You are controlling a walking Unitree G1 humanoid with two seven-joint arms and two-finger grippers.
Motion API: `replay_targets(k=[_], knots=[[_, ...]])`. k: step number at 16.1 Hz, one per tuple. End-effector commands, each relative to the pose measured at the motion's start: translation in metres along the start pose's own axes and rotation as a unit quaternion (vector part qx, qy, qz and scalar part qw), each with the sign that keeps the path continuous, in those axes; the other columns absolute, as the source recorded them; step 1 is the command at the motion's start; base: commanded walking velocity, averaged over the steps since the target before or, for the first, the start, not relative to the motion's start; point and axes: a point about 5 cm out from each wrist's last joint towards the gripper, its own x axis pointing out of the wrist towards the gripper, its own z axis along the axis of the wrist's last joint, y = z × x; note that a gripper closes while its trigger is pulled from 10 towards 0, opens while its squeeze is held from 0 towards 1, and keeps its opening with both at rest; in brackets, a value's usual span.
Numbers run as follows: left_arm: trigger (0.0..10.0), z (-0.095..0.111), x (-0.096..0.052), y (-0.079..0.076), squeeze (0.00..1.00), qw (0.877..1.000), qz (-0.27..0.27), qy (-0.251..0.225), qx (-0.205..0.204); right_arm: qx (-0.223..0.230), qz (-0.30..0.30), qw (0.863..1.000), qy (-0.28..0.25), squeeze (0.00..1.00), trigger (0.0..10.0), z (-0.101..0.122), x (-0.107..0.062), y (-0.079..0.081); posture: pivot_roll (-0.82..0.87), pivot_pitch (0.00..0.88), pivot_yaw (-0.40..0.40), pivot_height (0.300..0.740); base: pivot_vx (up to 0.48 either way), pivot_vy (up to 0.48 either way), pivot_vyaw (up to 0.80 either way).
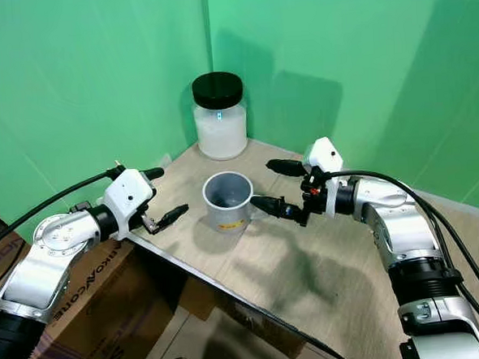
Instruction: Setting the table
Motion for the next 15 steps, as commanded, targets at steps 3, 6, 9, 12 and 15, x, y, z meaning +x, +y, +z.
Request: replay_targets(k=[3, 6, 9, 12, 15], knots=[[10.0, 0.002, -0.002, 0.002, 0.00, 1.000, 0.001, -0.005, 0.003, -0.018, 0.002, 1.000, -0.002, 0.00, 10.0, 0.007, 0.001, -0.001, 0.08, 0.000, 0.031, 0.740, 0.000, 0.000, 0.00], [10.0, 0.002, -0.002, 0.002, 0.00, 1.000, 0.001, -0.005, 0.003, -0.018, 0.002, 1.000, -0.002, 0.00, 10.0, 0.007, 0.001, -0.001, 0.08, 0.000, 0.031, 0.740, 0.000, 0.000, 0.00], [10.0, 0.015, -0.009, -0.016, 0.00, 0.994, -0.095, -0.045, -0.042, -0.006, -0.018, 0.998, 0.062, 0.00, 10.0, -0.030, 0.010, 0.004, 0.09, 0.000, 0.033, 0.740, 0.000, 0.000, 0.00], [10.0, 0.019, -0.011, -0.021, 0.00, 0.988, -0.133, -0.055, -0.055, -0.005, -0.023, 0.996, 0.091, 0.00, 10.0, -0.044, 0.017, 0.006, 0.08, 0.000, 0.038, 0.740, 0.000, 0.000, 0.00], [10.0, 0.021, -0.014, -0.023, 0.00, 0.986, -0.148, -0.052, -0.058, -0.001, -0.030, 0.995, 0.094, 0.00, 10.0, -0.047, 0.021, 0.005, 0.08, 0.000, 0.039, 0.740, 0.000, 0.000, 0.00]])
